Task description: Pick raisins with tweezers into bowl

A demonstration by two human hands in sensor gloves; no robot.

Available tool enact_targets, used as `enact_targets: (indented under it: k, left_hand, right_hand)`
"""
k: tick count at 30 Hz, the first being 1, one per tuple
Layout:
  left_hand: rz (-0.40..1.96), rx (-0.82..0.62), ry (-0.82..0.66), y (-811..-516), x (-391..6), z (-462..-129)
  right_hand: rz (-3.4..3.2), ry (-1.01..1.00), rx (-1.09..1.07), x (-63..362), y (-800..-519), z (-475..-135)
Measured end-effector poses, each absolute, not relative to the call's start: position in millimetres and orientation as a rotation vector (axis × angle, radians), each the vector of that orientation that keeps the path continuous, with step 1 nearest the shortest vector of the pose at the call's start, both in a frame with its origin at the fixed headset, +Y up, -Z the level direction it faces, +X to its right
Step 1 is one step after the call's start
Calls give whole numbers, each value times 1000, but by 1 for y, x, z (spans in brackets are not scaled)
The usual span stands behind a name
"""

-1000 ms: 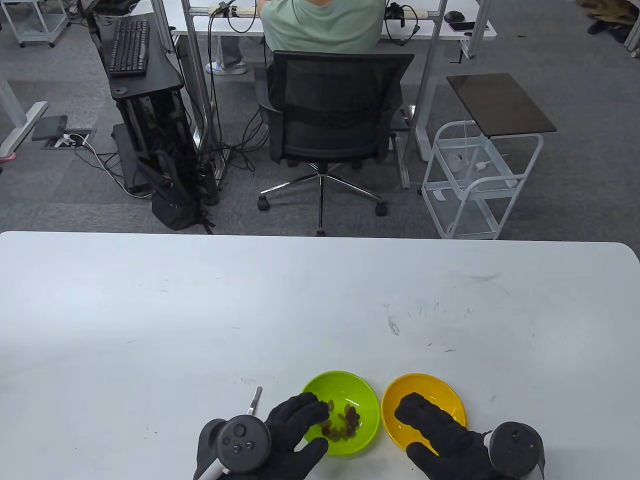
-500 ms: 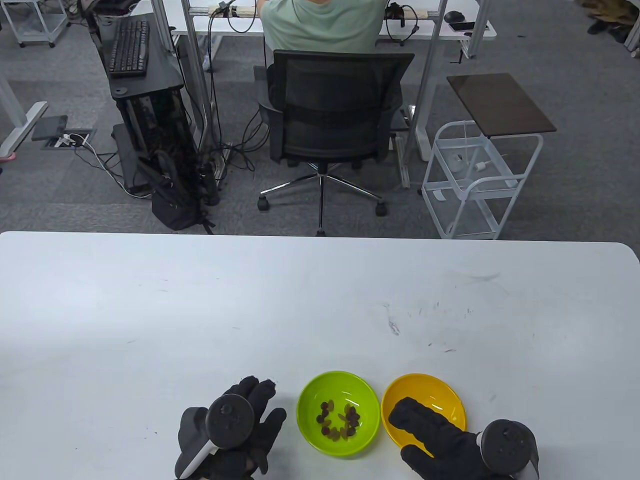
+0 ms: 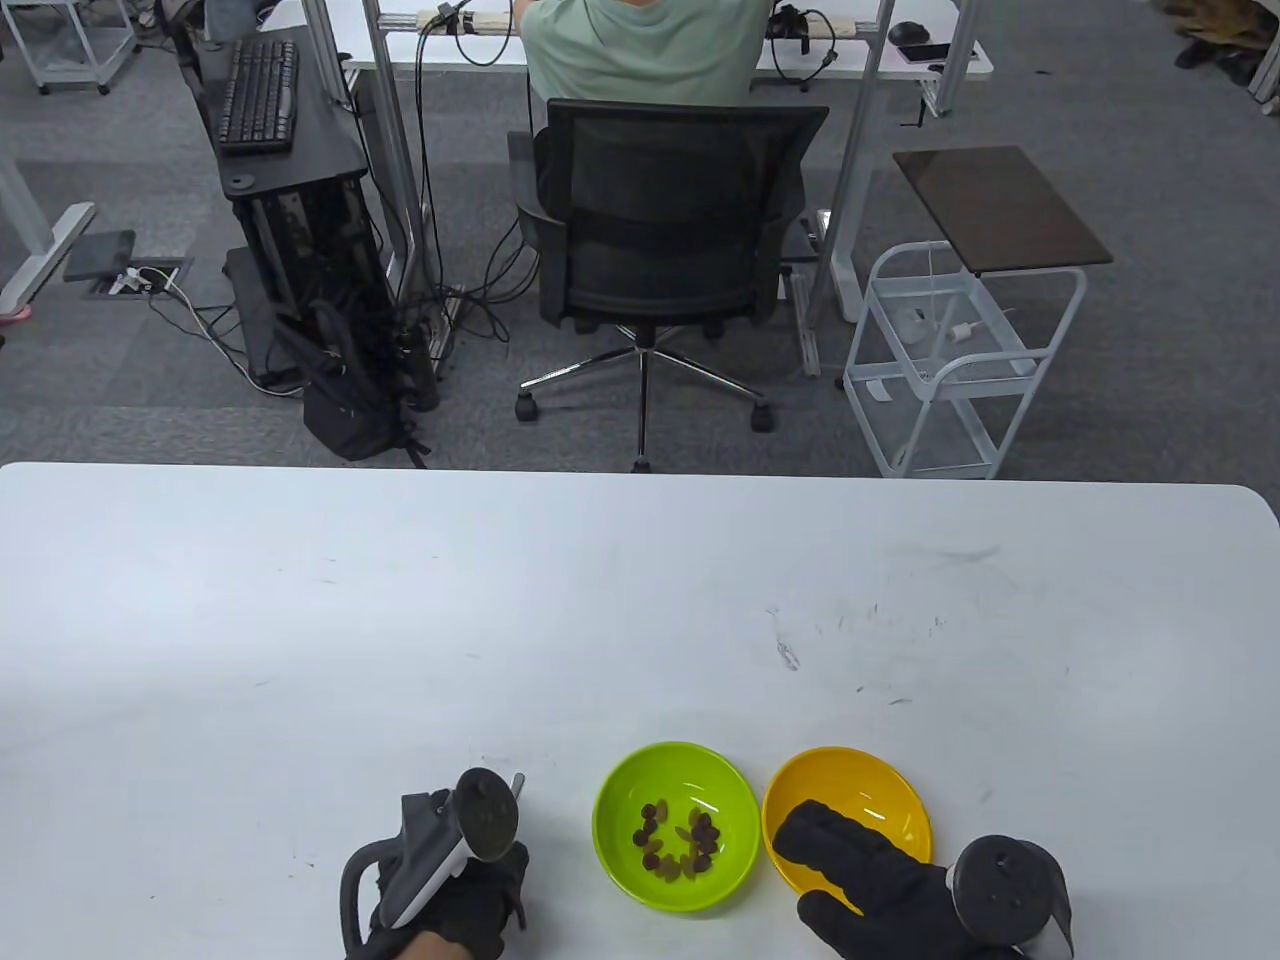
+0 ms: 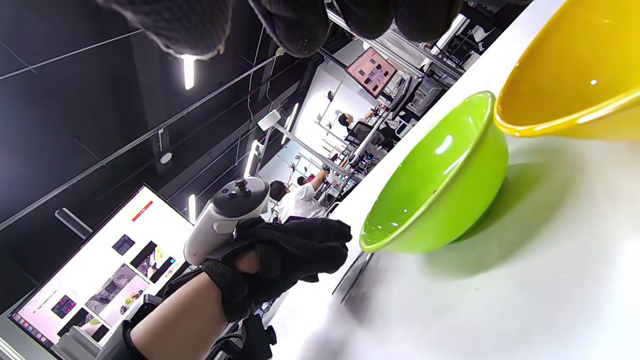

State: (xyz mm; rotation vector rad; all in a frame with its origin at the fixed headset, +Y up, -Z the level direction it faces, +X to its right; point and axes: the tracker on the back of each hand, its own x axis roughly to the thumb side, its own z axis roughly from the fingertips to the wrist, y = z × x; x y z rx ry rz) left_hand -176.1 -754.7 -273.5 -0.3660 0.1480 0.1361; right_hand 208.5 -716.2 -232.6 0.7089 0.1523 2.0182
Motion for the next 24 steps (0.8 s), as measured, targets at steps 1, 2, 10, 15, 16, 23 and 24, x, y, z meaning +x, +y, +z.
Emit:
enact_targets:
  k: [1, 2, 10, 15, 16, 23, 24]
  left_hand:
    - [118, -367, 155, -756, -175, -274]
    - [104, -366, 159, -757, -174, -274]
    - [6, -377, 196, -765, -169, -277]
    - [-16, -368, 208, -766, -167, -278]
    - [-25, -365, 209, -766, -167, -278]
    - [-4, -363, 235, -765, -170, -279]
    - [4, -367, 236, -765, -171, -279]
  right_hand:
    - [2019, 151, 706, 209, -716, -233]
    - [2019, 150, 704, 209, -716, -233]
    - [2022, 157, 697, 209, -716, -233]
    - [2026, 163, 696, 209, -716, -233]
    - [2025, 162, 696, 209, -716, -233]
    - [2027, 173, 699, 208, -716, -234]
    - [2029, 175, 701, 208, -716, -233]
